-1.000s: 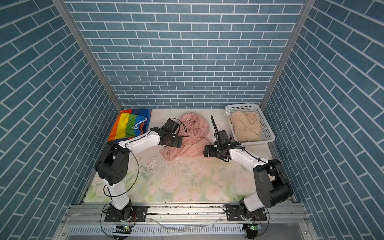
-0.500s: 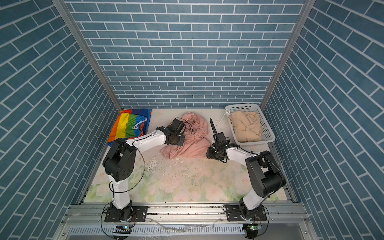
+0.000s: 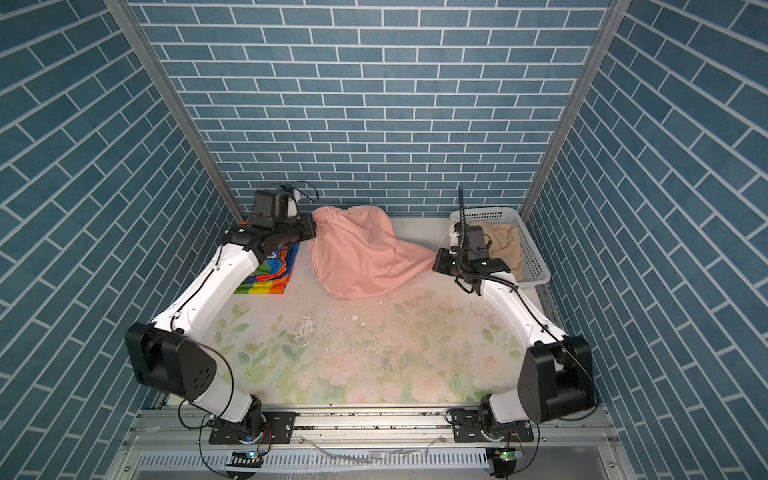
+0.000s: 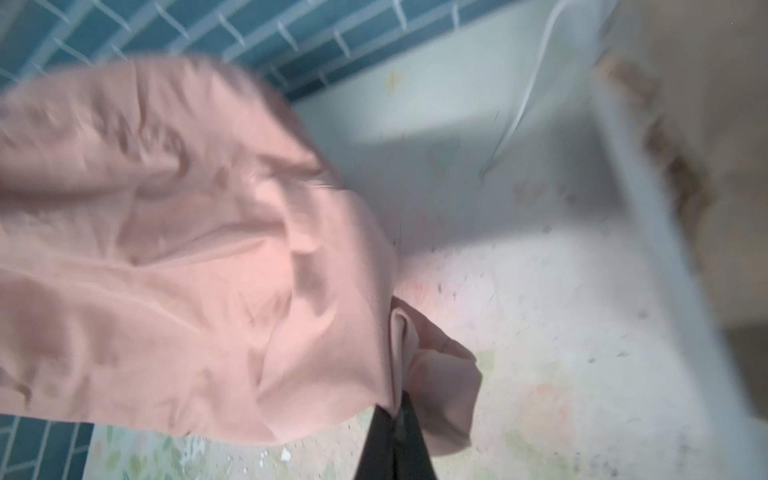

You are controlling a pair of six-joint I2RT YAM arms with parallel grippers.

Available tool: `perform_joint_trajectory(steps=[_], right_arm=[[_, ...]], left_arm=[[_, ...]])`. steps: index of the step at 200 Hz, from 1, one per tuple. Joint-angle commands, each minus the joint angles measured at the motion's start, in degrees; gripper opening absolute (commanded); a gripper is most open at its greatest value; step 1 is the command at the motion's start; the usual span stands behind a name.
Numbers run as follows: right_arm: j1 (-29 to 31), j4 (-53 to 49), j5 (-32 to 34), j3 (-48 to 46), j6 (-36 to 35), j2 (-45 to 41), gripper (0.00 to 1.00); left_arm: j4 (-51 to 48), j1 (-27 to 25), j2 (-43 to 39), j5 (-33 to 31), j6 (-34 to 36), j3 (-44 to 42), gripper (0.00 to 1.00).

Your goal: Fold and stack the shorts

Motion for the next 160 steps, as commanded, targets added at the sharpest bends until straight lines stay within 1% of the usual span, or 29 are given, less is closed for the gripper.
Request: perform_joint_trajectory(steps=[1,14,32,43,59,64,73,77,89,99,116,139,160], right_arm=[[-5.4,-7.6,2.7,6.9,-3.4,-4.9,0.00],[-8.1,-10.2,2.6,12.1,-4.3,-3.5,0.00],[-9.0,-13.7,1.0,17.3,-5.2,2.2,0.00],[-9.0,-13.4,-1.3,17.2,-5.0,5.4,0.00],[-9.0,-10.4,-3.5,13.4,-3.9,8.5,0.00],[-9.0,-9.7,-3.5,12.3,-3.8,9.6,0.08],[-9.0,-9.0,-3.6,11.1,-3.9,11.8,0.18],[-8.9,-9.0,-3.6,10.7,-4.0,13.0,0.23],[-8.5,-8.7,-4.4,9.6,-4.2,14.9,0.40],[-7.4,-8.0,-4.5,7.8,-4.0,14.6,0.52],[-4.0,-7.8,-1.4,4.8,-4.3,12.0,0.69],[3.1,-8.7,1.5,-0.6,-4.1,7.6,0.83],[9.5,-6.5,2.1,-9.4,-0.6,2.6,0.85]], left_arm=[[1.4,2.9,-2.4,5.0,-4.5,1.9,0.00],[2.3,4.6,-4.0,4.4,-5.2,0.7,0.00],[4.6,6.9,-5.2,5.1,-6.7,-3.8,0.00],[5.5,8.1,-5.5,5.4,-6.8,-7.1,0.00],[7.2,10.6,-6.4,5.5,-7.6,-13.0,0.00],[8.3,11.4,-6.5,6.5,-8.6,-15.3,0.00],[10.8,12.7,-6.7,8.5,-10.0,-19.1,0.00],[11.8,12.9,-6.7,9.3,-10.6,-20.7,0.00],[13.8,13.3,-6.7,10.6,-11.2,-24.5,0.00],[15.4,13.3,-6.6,11.1,-11.5,-27.2,0.00],[17.3,13.3,-6.3,11.5,-11.8,-30.8,0.00],[18.7,13.5,-4.9,11.6,-12.6,-33.1,0.00],[20.6,13.9,-4.4,11.3,-14.1,-34.5,0.00]])
